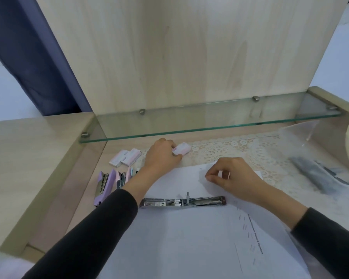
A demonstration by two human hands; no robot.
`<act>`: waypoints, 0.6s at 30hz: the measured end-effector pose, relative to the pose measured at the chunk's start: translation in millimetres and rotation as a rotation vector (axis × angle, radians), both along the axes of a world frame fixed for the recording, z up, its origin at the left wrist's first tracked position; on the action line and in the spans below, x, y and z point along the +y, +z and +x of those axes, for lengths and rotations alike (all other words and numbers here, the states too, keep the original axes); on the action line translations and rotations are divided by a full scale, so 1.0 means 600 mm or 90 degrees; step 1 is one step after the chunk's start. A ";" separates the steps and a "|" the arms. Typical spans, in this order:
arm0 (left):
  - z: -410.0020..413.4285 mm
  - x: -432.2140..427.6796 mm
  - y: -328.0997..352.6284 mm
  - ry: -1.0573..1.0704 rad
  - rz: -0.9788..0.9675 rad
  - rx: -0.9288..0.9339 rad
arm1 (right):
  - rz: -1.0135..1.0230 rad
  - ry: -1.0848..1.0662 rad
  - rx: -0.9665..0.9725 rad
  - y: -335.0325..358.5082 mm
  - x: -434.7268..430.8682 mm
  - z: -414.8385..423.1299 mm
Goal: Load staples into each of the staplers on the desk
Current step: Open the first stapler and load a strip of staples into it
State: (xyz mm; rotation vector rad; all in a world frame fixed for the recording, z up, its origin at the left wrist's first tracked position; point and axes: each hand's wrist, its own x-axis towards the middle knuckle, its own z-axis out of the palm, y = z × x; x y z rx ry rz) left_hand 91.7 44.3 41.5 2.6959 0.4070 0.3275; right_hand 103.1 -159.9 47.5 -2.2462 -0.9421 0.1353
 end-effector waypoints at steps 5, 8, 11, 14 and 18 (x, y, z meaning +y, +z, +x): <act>-0.023 0.015 -0.004 -0.115 -0.094 -0.026 | -0.024 -0.003 -0.040 0.003 0.039 0.028; -0.038 0.014 -0.008 -0.142 -0.116 -0.042 | -0.040 -0.024 -0.065 -0.001 0.067 0.043; -0.046 0.016 -0.012 -0.147 -0.120 -0.053 | -0.083 -0.041 -0.063 -0.004 0.086 0.048; -0.052 0.018 -0.015 -0.119 -0.119 -0.051 | -0.110 -0.054 -0.063 -0.008 0.096 0.048; -0.057 0.020 -0.020 -0.101 -0.120 -0.039 | -0.087 -0.046 -0.052 -0.011 0.107 0.045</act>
